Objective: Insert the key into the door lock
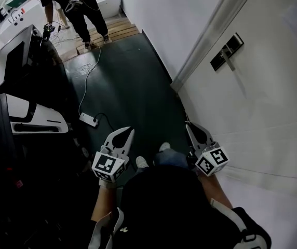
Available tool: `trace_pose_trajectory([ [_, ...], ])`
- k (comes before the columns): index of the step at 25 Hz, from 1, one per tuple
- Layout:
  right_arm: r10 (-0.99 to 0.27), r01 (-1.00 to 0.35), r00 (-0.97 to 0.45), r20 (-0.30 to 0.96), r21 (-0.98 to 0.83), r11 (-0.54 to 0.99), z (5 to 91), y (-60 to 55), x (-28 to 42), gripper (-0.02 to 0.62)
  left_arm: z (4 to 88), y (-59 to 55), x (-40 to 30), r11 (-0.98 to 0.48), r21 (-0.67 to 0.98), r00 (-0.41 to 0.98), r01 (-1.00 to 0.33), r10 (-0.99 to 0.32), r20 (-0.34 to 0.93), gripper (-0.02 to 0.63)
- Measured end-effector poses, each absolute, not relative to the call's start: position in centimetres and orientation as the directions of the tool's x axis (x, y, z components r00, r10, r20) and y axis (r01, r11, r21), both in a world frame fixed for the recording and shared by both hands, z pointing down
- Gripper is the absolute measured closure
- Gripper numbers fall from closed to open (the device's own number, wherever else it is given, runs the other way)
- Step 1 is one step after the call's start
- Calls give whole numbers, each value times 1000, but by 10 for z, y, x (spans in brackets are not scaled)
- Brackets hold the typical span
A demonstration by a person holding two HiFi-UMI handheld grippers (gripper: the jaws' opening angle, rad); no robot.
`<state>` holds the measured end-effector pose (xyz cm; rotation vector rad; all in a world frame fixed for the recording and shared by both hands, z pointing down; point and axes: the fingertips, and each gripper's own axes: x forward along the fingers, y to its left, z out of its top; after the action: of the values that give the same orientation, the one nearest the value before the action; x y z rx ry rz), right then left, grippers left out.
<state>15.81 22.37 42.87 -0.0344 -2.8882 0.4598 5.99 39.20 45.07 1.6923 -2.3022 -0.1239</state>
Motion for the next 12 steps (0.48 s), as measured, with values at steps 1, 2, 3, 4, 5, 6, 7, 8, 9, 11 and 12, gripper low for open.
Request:
trace_pose_trajectory([
  [1, 55, -13, -976, 210, -311, 950, 430, 222, 156, 561, 451, 389, 58, 305, 232, -270, -924, -948, 171, 598],
  [2, 54, -15, -976, 212, -312, 950, 432, 219, 153, 561, 452, 386, 54, 303, 229, -268, -925, -948, 171, 598],
  [3, 53, -17, -975, 214, -313, 950, 435, 215, 149, 561, 454, 382, 50, 303, 227, -268, -926, -948, 173, 598],
  [4, 54, -17, -975, 215, -313, 950, 437, 211, 144, 561, 455, 378, 44, 304, 229, -268, -925, -947, 175, 598],
  [5, 54, -16, -975, 215, -315, 949, 438, 206, 138, 561, 456, 373, 39, 306, 235, -269, -923, -947, 175, 598],
  [6, 55, -16, -976, 212, -320, 947, 439, 202, 132, 561, 456, 368, 34, 306, 240, -270, -921, -947, 173, 598],
  [7, 56, -16, -976, 209, -327, 945, 439, 196, 126, 561, 455, 361, 29, 305, 242, -269, -921, -948, 170, 598],
  [8, 56, -16, -977, 205, -330, 944, 439, 188, 120, 561, 454, 352, 24, 302, 239, -267, -923, -949, 169, 598],
  [9, 55, -16, -978, 203, -332, 943, 440, 179, 114, 561, 452, 343, 18, 299, 233, -264, -925, -950, 168, 598],
  [11, 53, -18, -979, 198, -337, 941, 441, 158, 102, 561, 448, 321, 5, 288, 221, -255, -932, -952, 166, 598],
  [12, 50, -20, -979, 197, -340, 940, 439, 148, 95, 561, 446, 310, -3, 280, 215, -248, -936, -955, 165, 598],
])
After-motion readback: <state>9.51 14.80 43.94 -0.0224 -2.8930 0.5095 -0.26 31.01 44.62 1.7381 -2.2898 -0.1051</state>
